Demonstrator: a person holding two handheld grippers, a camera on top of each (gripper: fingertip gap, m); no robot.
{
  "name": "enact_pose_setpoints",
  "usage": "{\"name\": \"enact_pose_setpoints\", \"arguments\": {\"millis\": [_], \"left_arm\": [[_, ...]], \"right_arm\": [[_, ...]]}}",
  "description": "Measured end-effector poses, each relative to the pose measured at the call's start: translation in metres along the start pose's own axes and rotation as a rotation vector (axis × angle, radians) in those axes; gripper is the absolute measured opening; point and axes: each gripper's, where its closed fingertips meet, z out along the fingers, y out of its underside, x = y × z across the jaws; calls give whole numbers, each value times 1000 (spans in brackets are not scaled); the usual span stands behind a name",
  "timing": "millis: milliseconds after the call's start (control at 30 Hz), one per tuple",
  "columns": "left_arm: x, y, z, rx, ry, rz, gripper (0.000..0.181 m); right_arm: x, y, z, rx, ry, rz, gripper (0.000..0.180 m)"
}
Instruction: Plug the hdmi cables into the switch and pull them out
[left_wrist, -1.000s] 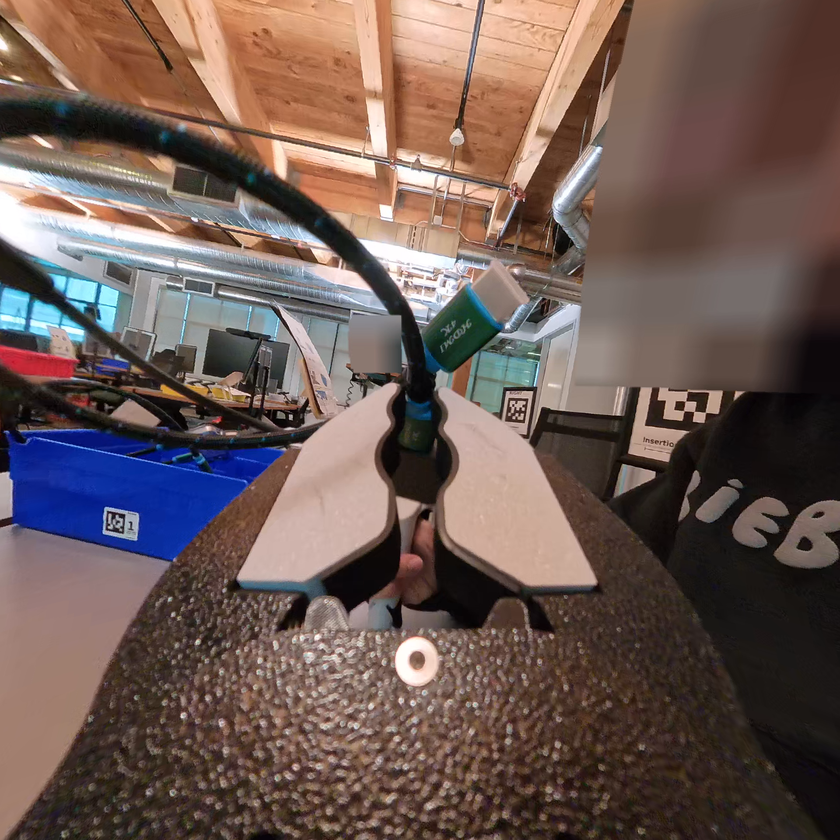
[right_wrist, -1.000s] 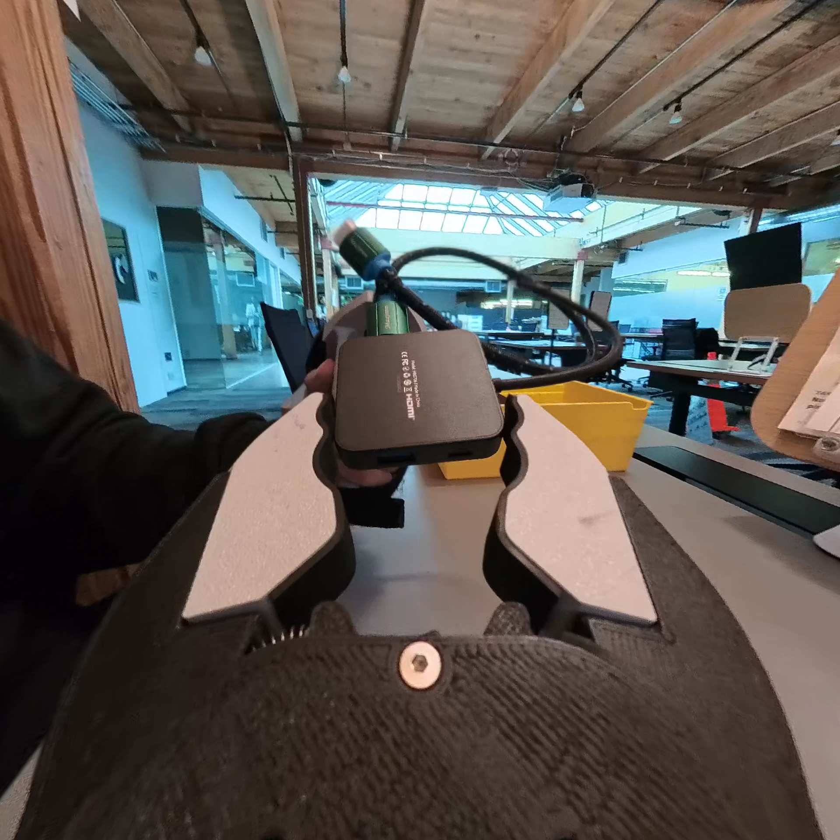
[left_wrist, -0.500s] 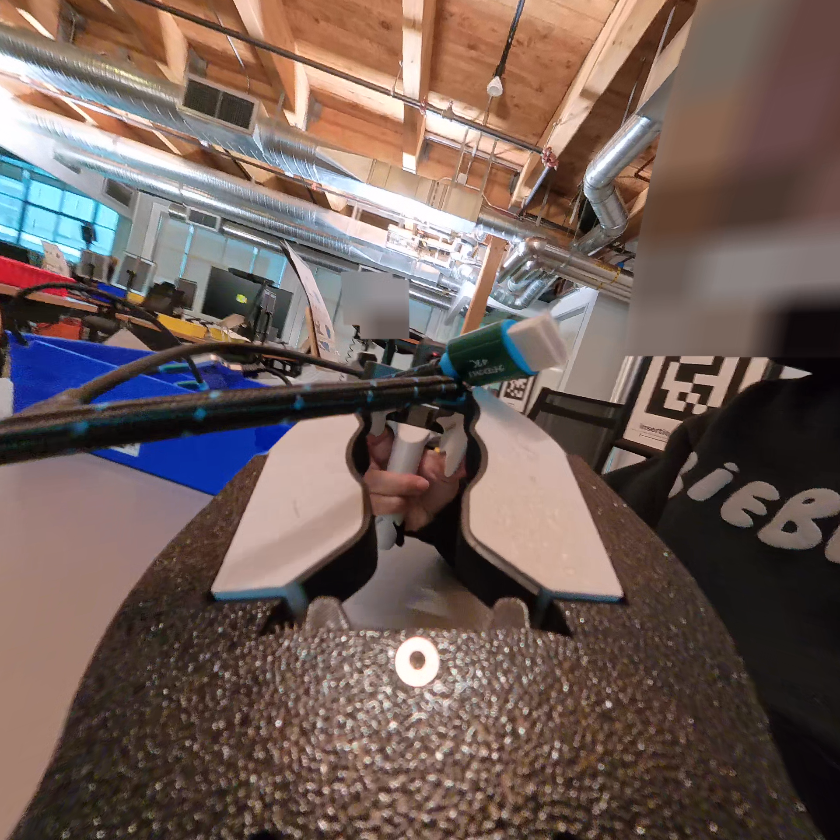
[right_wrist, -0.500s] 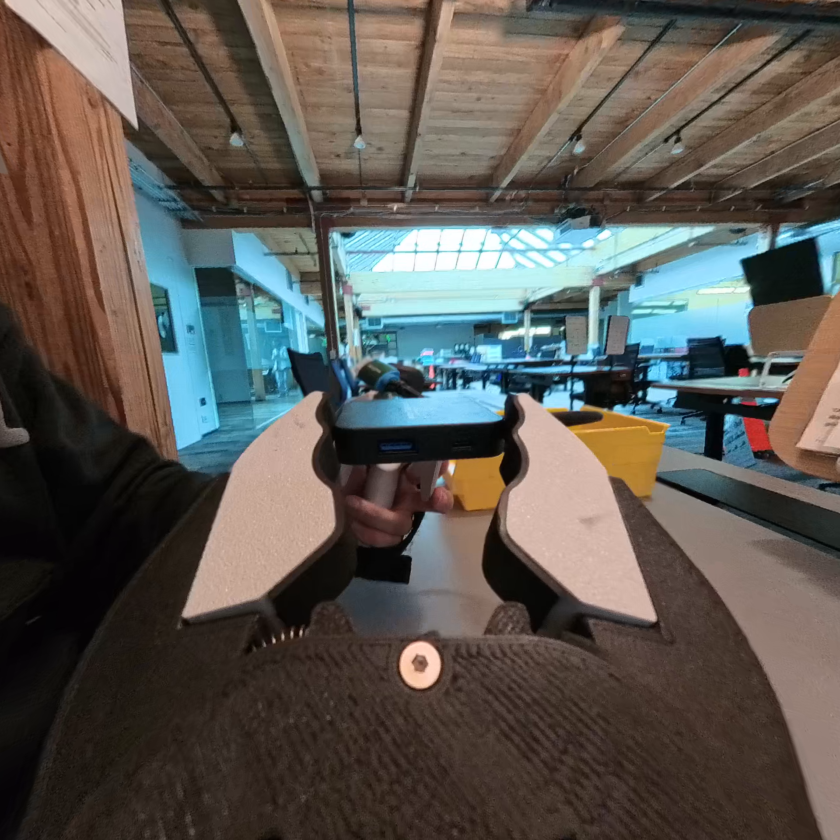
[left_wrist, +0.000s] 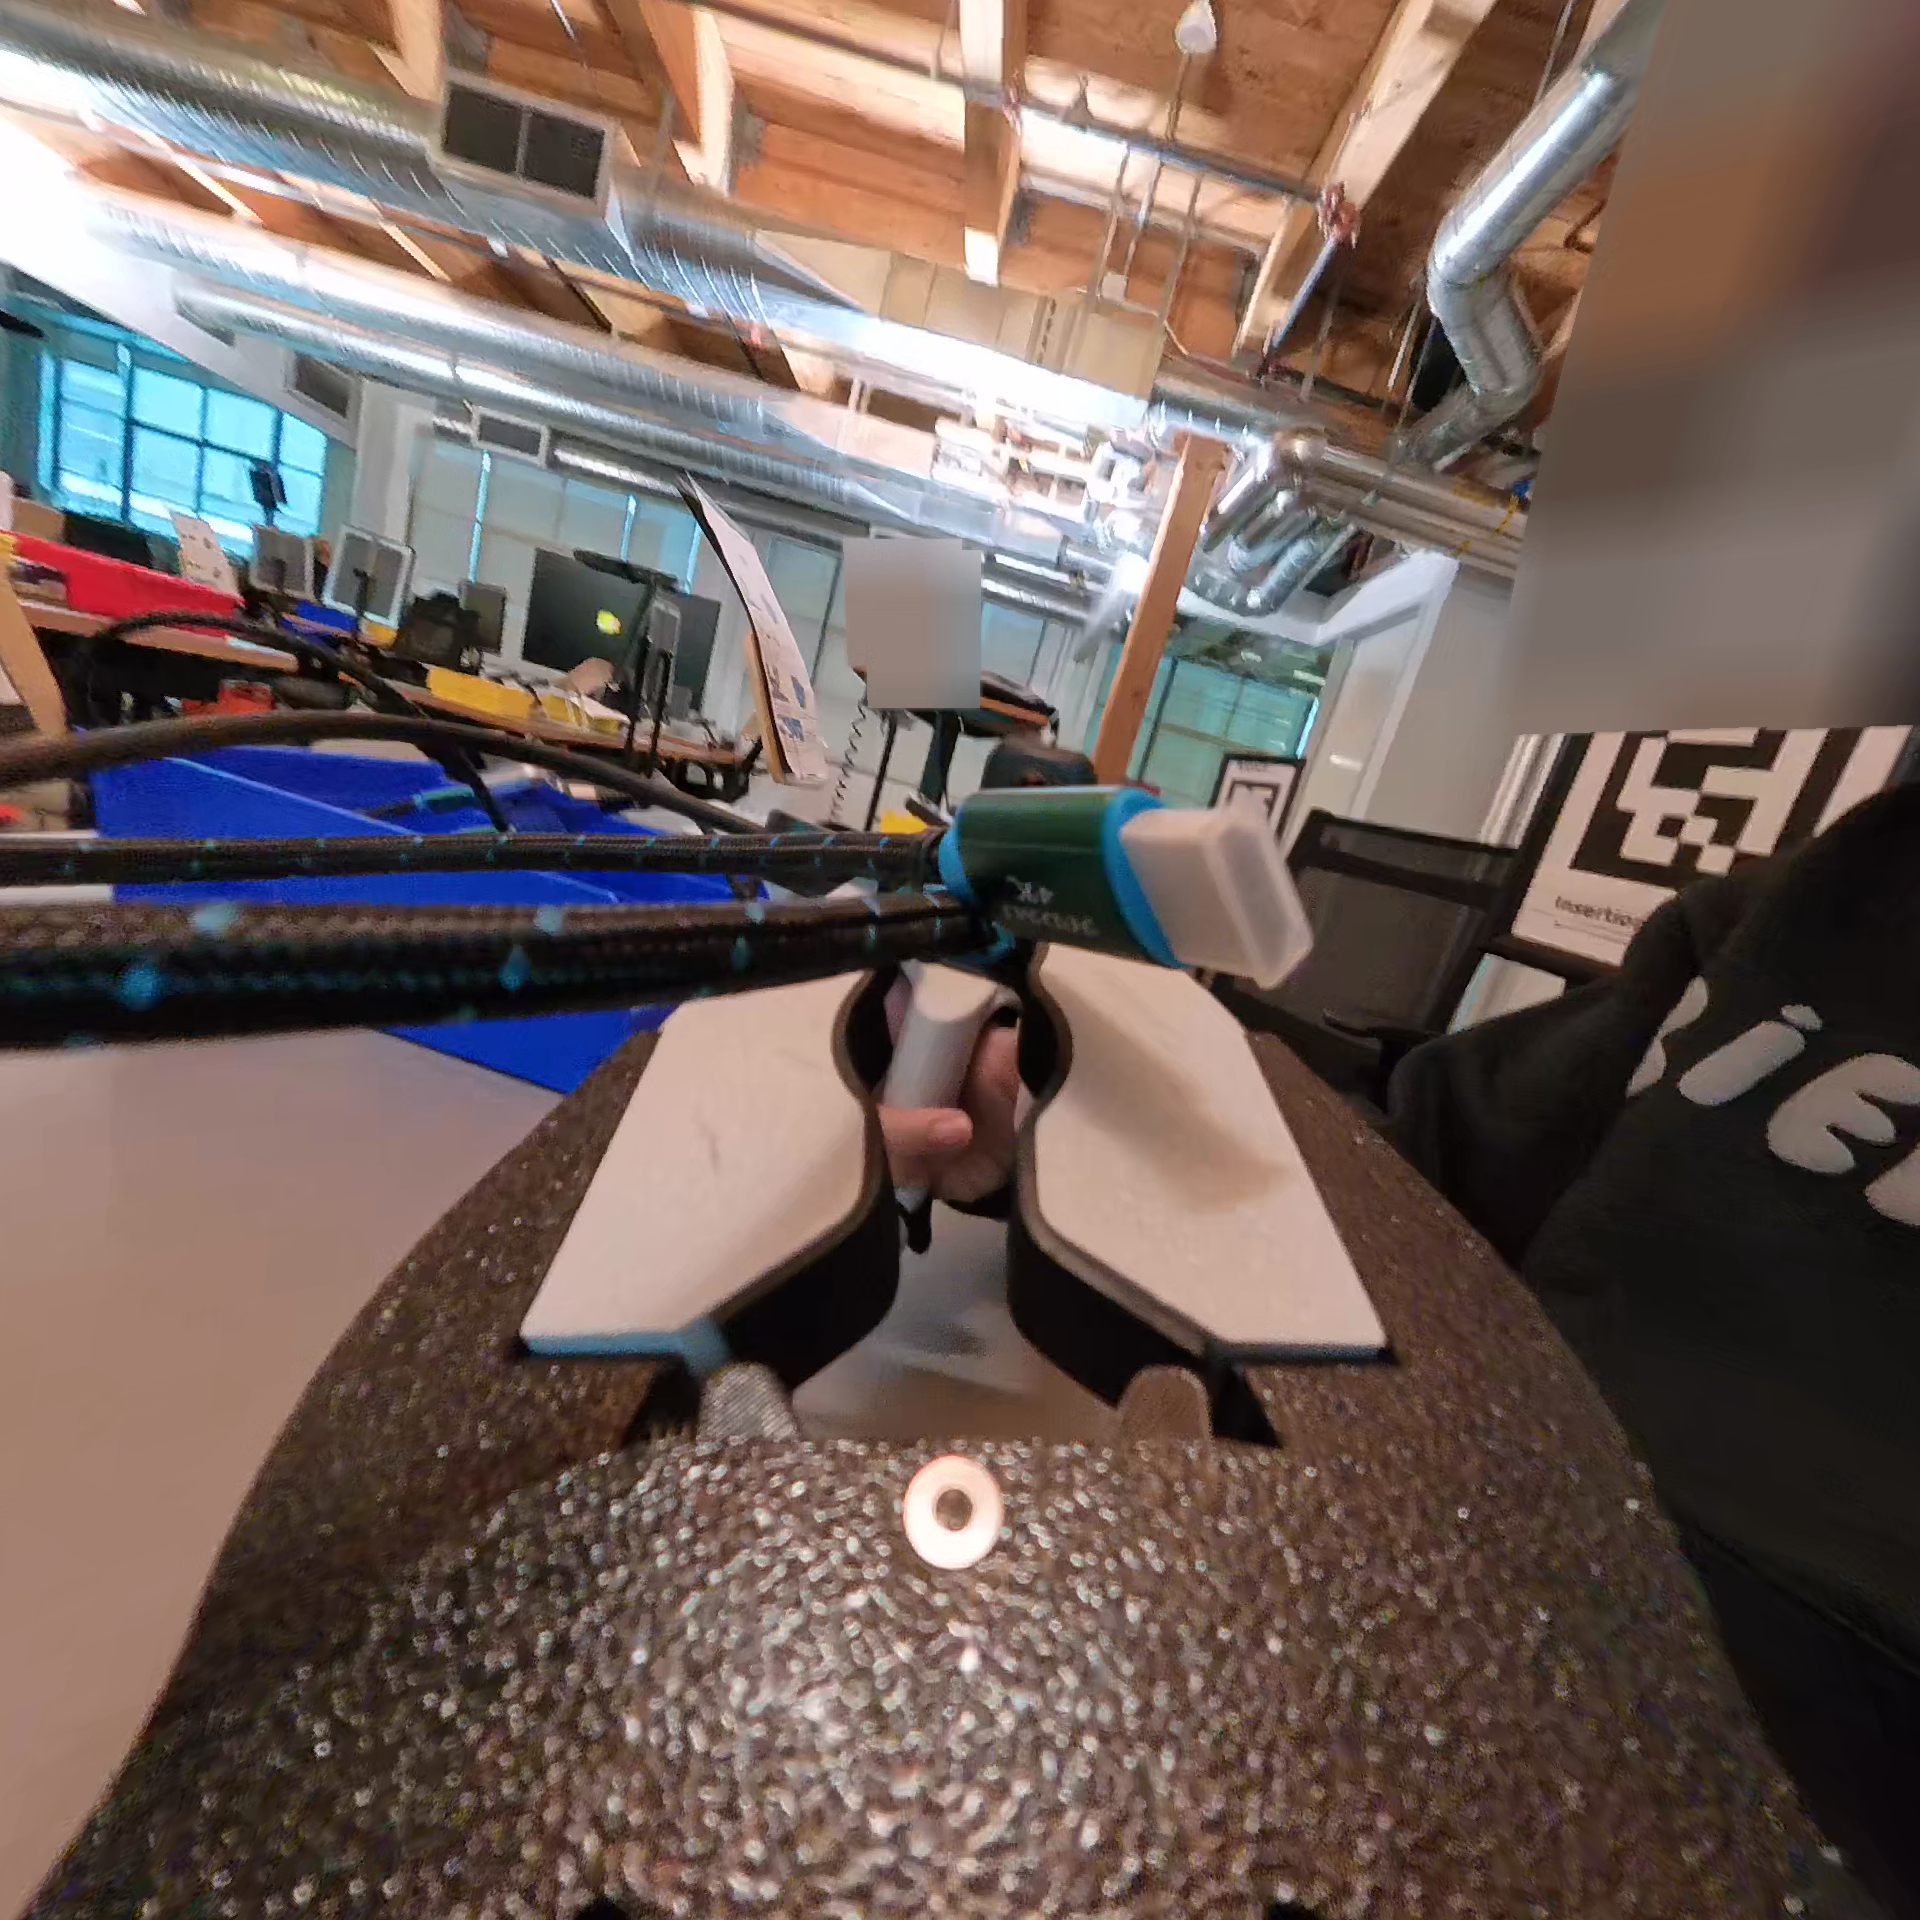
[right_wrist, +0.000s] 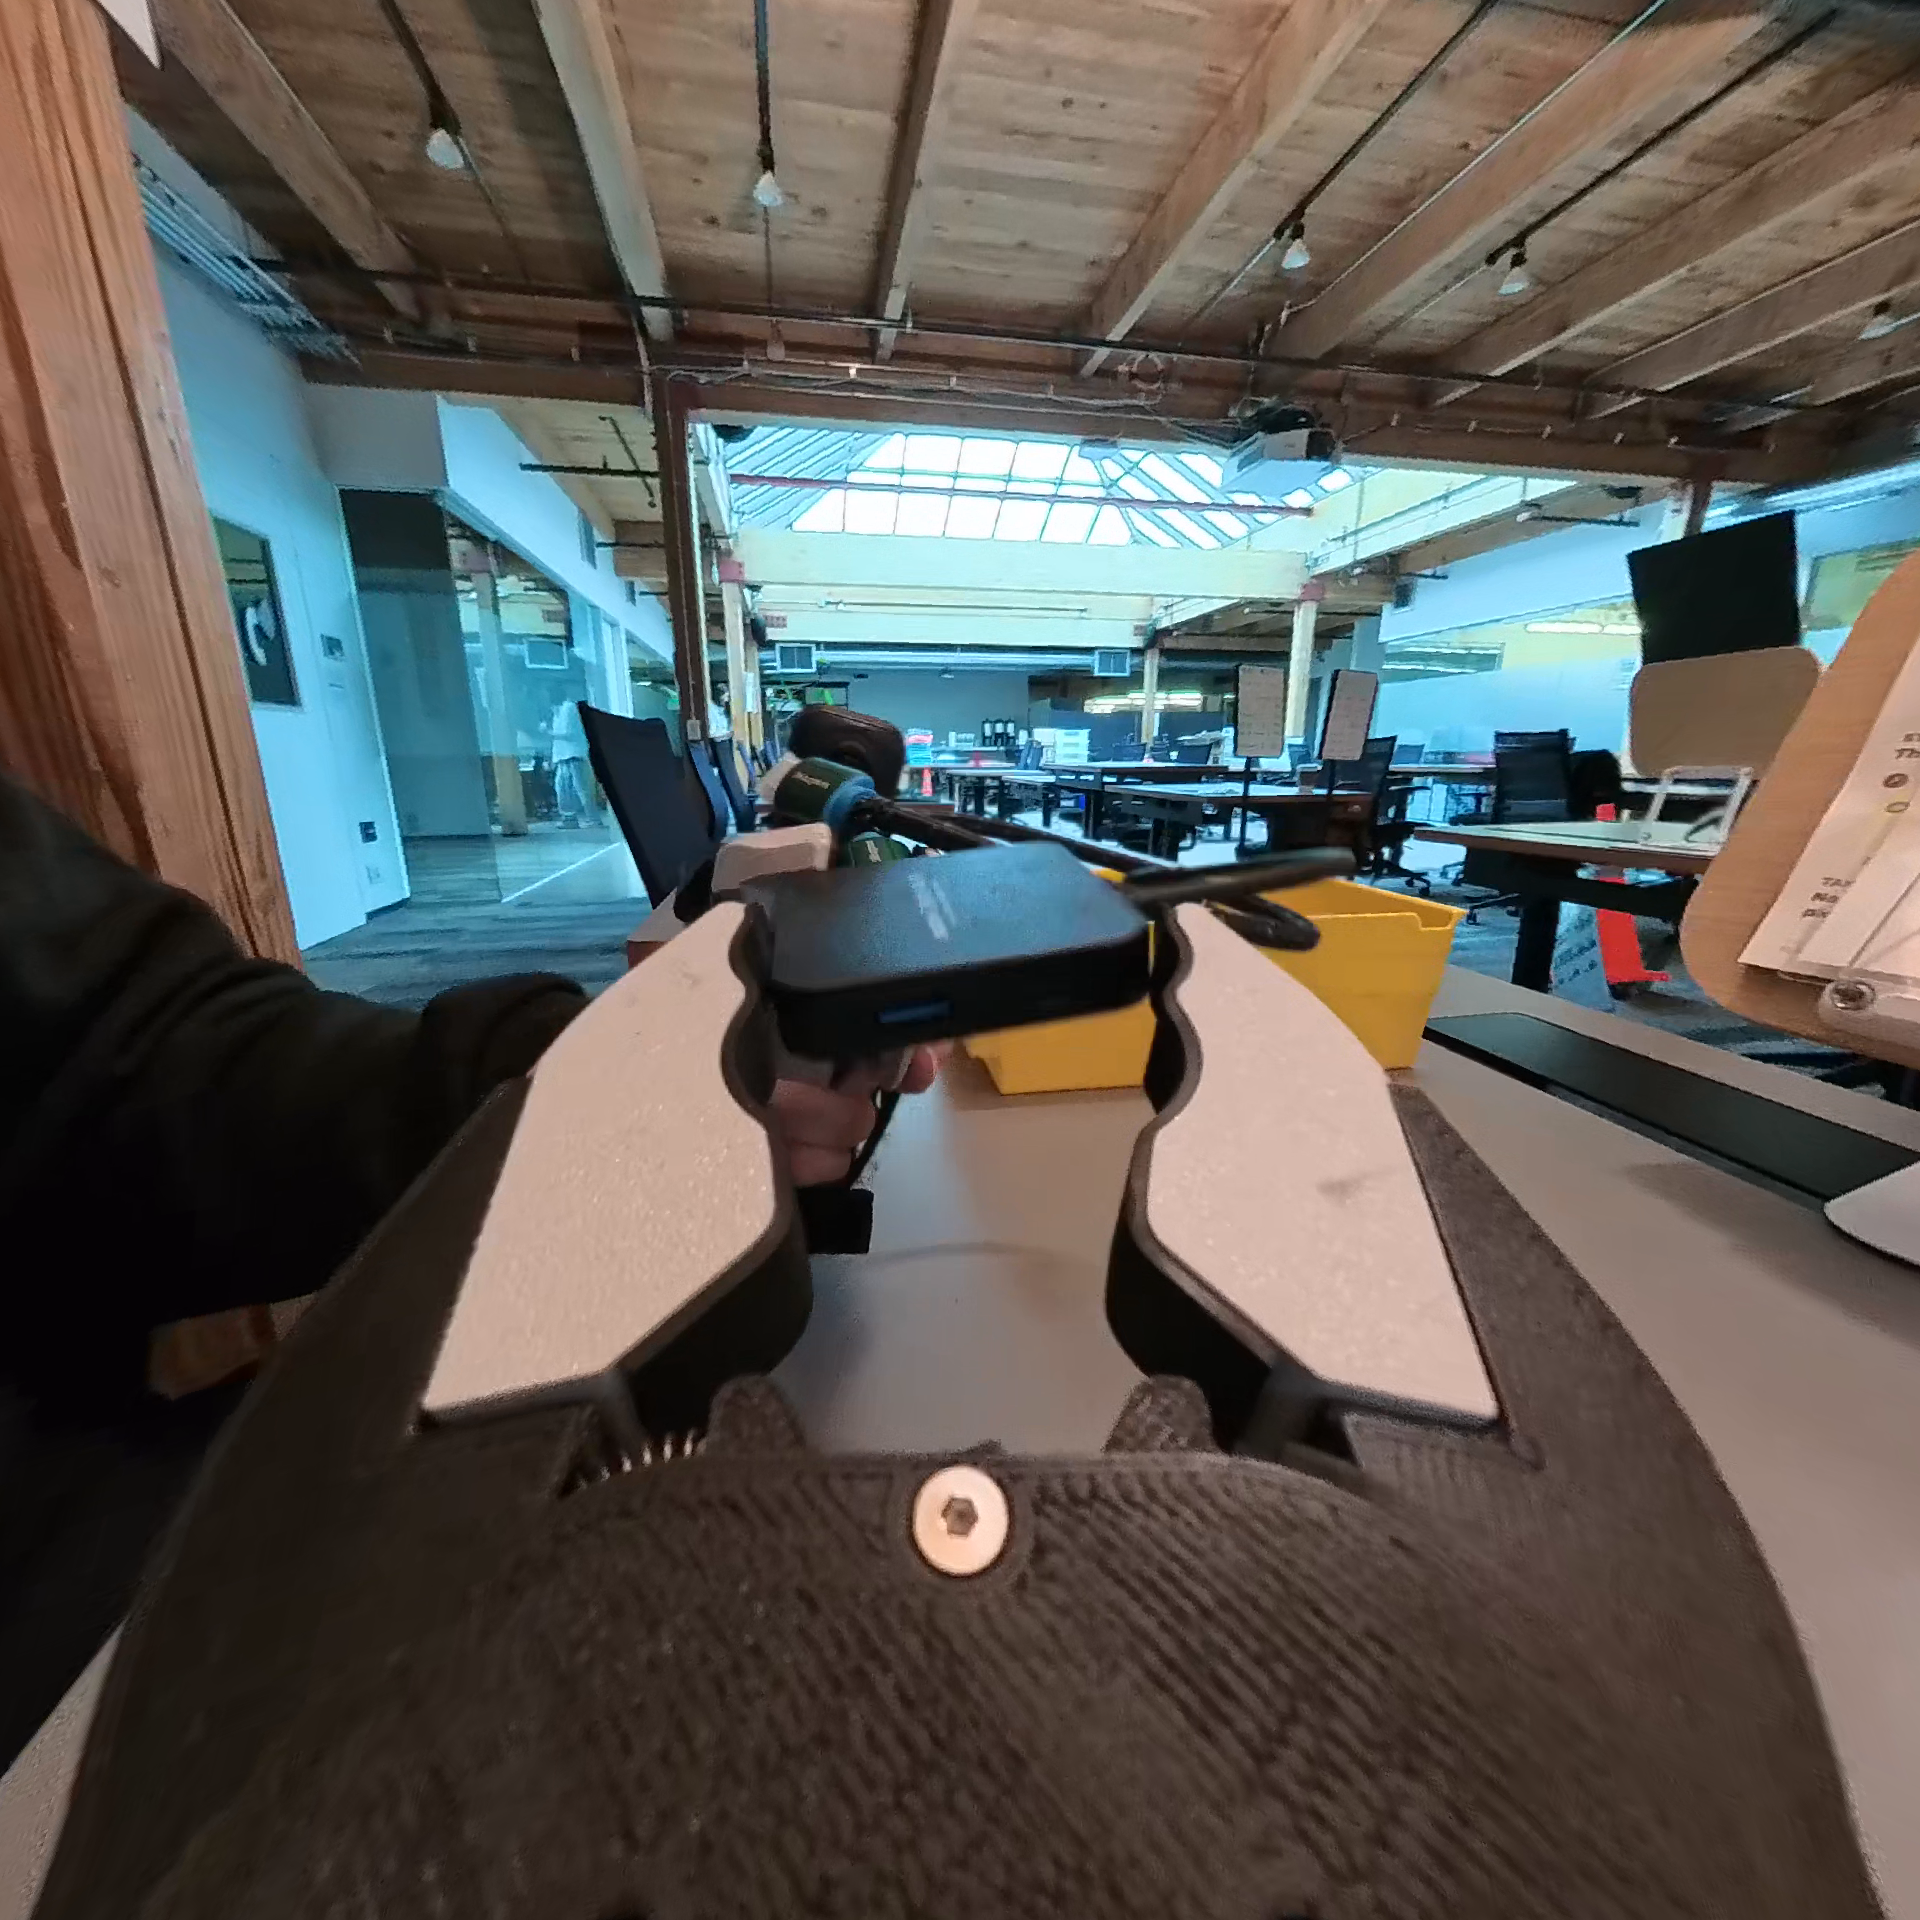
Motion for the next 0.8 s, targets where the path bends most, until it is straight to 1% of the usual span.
{"name": "enact_pose_setpoints", "arguments": {"millis": [100, 233, 333, 467, 533, 667, 800], "left_arm": [[-2, -10, -1, 45, -6, -1, 20], [1, -3, 4, -18, 12, -4, 20], [2, -2, 8, -28, 13, -14, 20], [1, 2, 7, -75, 10, -42, 20], [0, 4, 7, -97, 4, -51, 20], [1, 4, 7, -86, -2, -38, 20], [-2, 2, 8, -58, -11, -47, 20]], "right_arm": [[4, 0, -2, 2, 11, 34, 80], [1, 3, 0, -22, -6, 29, 75], [1, 3, 0, -18, 14, -21, 71], [1, 3, -1, -17, 9, -17, 74], [0, 3, -1, -23, 8, -22, 73], [0, 6, -1, -50, -6, -22, 73], [2, 4, 0, -24, 11, -16, 73]]}}
